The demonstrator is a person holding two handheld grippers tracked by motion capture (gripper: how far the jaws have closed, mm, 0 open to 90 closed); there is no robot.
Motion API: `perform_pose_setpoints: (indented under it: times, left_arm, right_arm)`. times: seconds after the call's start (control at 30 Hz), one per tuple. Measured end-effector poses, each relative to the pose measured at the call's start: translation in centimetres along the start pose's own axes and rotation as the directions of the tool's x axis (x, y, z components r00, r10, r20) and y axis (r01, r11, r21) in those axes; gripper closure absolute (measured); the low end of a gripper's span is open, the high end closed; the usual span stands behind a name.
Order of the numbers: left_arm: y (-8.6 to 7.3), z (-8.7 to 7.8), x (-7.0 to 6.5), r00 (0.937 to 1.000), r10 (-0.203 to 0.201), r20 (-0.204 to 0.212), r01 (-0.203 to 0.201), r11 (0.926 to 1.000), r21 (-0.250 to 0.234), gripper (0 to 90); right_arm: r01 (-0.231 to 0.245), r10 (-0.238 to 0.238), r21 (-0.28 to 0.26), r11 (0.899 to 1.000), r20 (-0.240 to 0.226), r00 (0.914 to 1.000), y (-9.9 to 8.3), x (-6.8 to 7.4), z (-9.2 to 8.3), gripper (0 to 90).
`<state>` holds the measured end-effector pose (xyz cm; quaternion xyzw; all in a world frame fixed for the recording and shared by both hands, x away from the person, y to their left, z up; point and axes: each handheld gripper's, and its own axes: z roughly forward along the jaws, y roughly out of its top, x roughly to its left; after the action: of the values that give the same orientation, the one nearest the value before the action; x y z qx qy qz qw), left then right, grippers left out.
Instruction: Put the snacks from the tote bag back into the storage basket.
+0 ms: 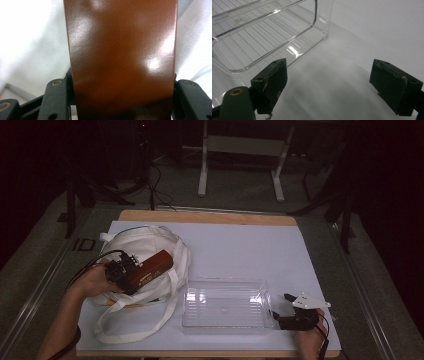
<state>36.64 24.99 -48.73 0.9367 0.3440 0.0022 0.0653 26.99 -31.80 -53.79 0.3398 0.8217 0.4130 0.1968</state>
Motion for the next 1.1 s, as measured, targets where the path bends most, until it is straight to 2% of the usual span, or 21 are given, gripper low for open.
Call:
perform_pose_setpoints:
  times: [0.2, 0.33, 0.47, 0.6, 0.63, 0.8, 1.1]
  left_arm:
    - [0.1, -0.2, -0.1, 0.9993, 0.021, -0.03, -0.021, 0.9998, 0.002, 42.8]
    - [-0.3, -0.4, 0.2, 0.9998, 0.006, -0.021, -0.006, 0.9997, -0.023, 43.1]
    - [-0.7, -0.6, 0.3, 0.9992, 0.003, -0.04, -0.005, 0.9993, -0.038, 43.4]
    - [-0.8, -1.0, 0.4, 0.9994, -0.002, -0.035, 0.0, 0.9989, -0.047, 43.6]
    - [-0.8, -1.1, 0.5, 0.9998, -0.005, -0.021, 0.004, 0.9986, -0.052, 43.5]
    - [-1.2, -1.9, 0.7, 0.9999, -0.013, -0.008, 0.012, 0.9953, -0.096, 43.5]
    - [-1.8, -3.7, 0.4, 0.9994, 0.022, -0.028, -0.026, 0.9897, -0.141, 43.6]
  right_arm:
    - [0.0, 0.0, -0.001, 1.0, 0.0, 1.0, 0.0, 0.0, 0.0, 14.5]
    - [-0.001, 0.001, -0.001, 1.0, 0.0, 1.0, 0.0, 0.0, 0.0, 14.5]
    - [-0.001, 0.001, -0.001, 1.0, 0.0, 1.0, 0.0, 0.0, 0.0, 14.5]
    - [0.0, 0.0, -0.001, 1.0, 0.0, 1.0, 0.0, 0.0, 0.0, 14.5]
    - [0.001, -0.001, -0.001, 1.0, 0.001, 1.0, 0.0, 0.0, 0.0, 14.5]
    - [0.0, 0.0, -0.001, 1.0, 0.001, 1.0, 0.0, 0.0, 0.0, 14.5]
    - [0.001, -0.001, -0.001, 1.0, 0.001, 1.0, 0.0, 0.0, 0.0, 14.5]
